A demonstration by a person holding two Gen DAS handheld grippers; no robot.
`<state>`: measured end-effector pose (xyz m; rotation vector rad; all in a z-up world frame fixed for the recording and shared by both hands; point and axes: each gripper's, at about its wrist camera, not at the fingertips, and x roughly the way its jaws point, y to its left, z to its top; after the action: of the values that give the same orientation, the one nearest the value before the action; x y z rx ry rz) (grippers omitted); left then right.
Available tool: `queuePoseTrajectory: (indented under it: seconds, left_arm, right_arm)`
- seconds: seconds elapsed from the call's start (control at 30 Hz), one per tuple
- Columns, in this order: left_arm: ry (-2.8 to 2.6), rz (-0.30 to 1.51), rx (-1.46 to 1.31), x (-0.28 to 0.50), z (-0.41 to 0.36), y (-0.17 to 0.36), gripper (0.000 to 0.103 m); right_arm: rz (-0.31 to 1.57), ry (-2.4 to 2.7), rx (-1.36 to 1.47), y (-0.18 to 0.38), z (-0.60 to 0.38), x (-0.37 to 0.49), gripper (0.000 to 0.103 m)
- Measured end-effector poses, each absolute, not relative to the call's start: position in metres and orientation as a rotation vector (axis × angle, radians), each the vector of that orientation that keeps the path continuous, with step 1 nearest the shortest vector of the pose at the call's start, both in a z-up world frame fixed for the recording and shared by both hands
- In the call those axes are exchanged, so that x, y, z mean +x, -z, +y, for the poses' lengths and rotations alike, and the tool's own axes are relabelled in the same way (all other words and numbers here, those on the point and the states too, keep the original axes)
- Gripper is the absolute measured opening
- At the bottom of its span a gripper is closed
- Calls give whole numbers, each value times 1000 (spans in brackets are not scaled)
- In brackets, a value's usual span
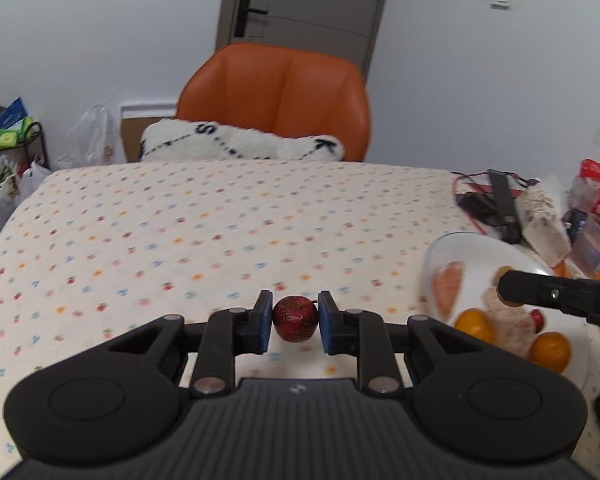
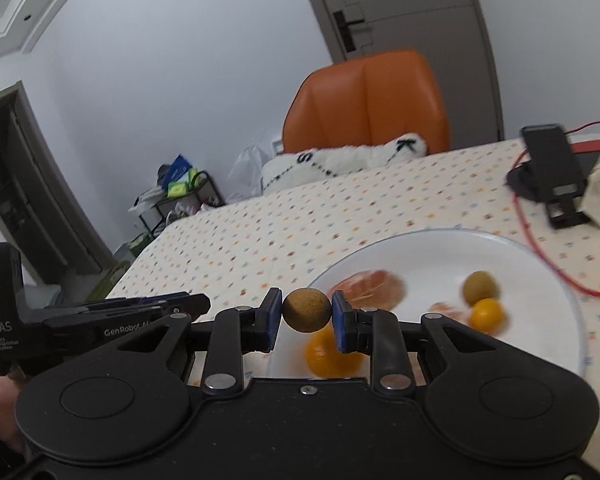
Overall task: Organize fruits
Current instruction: 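Carry the kiwi and red plum over the white plate and open both tools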
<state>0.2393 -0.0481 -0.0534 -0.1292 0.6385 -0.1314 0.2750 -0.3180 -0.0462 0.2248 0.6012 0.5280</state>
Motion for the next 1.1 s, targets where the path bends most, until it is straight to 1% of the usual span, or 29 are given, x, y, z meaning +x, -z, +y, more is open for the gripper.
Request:
queuePoseTrajectory:
  seconds: [0.3,0.9,1.1]
  left_arm:
    - [234,625,-104,234,-93,44,22]
    - [387,605,-86,224,-163,36,23]
    - [392,599,-92,221,-169,34,26]
  right_arm:
    - [593,-435,242,49,-355,270,25]
    - [576,-364,248,49,-390,255,25]
    - [568,-362,256,48,-393,254,25]
